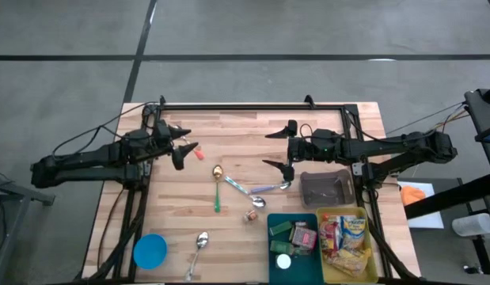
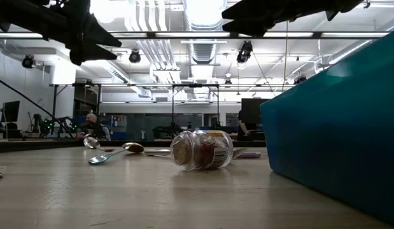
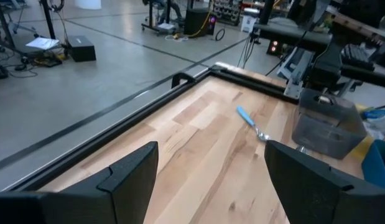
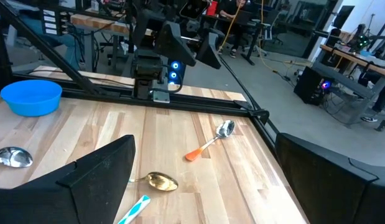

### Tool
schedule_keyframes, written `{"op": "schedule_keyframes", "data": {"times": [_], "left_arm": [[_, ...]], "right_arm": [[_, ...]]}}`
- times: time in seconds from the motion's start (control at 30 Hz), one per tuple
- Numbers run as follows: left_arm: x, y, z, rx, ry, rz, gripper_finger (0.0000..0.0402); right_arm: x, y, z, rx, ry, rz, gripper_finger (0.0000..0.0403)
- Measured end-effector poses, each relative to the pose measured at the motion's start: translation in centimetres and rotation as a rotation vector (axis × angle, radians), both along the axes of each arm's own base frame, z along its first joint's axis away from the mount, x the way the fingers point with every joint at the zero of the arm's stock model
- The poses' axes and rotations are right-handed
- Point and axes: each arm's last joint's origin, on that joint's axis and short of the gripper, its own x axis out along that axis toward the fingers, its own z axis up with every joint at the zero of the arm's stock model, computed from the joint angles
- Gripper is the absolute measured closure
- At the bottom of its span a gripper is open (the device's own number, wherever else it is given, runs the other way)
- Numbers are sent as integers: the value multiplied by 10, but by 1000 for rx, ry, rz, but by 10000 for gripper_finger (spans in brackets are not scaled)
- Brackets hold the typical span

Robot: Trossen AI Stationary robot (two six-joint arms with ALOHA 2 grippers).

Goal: Pick & Place Food Item
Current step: Put the brown seasoning bottle into the blue bin

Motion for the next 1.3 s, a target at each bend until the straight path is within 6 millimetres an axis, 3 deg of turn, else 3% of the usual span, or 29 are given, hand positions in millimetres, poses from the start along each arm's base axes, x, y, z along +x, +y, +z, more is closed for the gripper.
{"op": "schedule_keyframes", "data": {"times": [0.7, 0.97, 1.3], "left_arm": [[-1, 0, -5, -11, 52, 0, 103], [-2, 0, -8, -17, 84, 0, 103], [-5, -1, -15, -34, 162, 0, 103]], "right_arm": [[0, 0, 0, 2, 0, 0, 18], [0, 0, 0, 177, -27, -29, 18], [0, 0, 1, 180, -35, -29, 18]]}}
